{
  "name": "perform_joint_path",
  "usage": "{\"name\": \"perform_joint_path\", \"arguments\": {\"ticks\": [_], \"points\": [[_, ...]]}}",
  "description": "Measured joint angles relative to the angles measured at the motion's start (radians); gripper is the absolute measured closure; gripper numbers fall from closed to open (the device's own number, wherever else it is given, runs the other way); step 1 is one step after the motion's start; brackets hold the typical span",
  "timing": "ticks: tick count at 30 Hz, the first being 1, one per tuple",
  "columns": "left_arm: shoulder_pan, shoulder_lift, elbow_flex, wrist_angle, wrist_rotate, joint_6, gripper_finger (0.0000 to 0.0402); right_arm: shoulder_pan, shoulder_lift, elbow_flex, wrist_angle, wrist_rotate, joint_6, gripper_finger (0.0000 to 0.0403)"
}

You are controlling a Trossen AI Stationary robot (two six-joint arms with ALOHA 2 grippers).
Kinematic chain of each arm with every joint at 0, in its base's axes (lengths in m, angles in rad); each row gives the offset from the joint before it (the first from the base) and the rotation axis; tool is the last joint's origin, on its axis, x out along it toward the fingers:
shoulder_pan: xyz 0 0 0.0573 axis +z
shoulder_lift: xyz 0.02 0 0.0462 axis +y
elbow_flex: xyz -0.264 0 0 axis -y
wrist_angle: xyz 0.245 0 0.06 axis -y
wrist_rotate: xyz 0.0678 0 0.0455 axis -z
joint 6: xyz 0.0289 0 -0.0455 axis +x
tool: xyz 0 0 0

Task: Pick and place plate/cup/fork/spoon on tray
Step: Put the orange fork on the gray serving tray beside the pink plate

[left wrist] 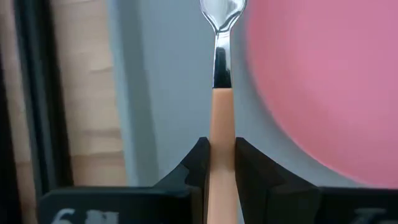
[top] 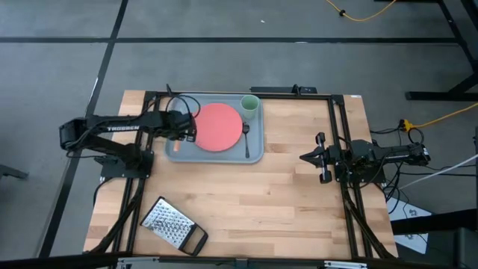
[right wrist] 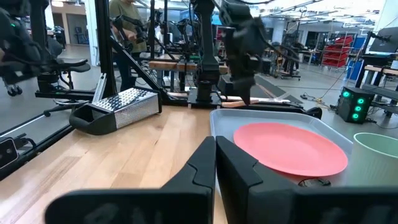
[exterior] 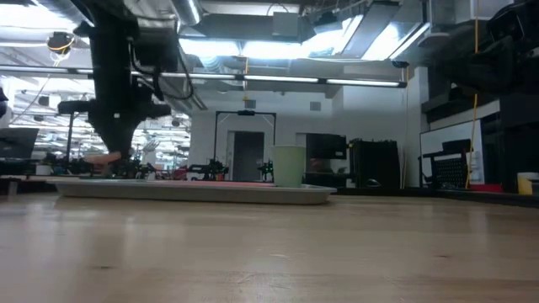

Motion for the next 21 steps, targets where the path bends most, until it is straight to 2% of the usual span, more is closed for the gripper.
{"name": "perform_joint_path", "arguments": {"ticks": [8, 16, 21], "points": [[0.113, 0.092, -0.048, 0.186, 0.046, 0.030, 0.0359, 0.000, 0.000, 0.000, 0.000, 0.000, 0.000, 0.0386], [0.152, 0.215, -0.051, 0.186, 0.061, 0.026, 0.0358, 0.000, 0.000, 0.000, 0.000, 0.000, 0.000, 0.0386], [0.160, 0.261, -0.050, 0.189, 0.091, 0.022, 0.0333, 0.000, 0.000, 0.000, 0.000, 0.000, 0.000, 0.0386]]}}
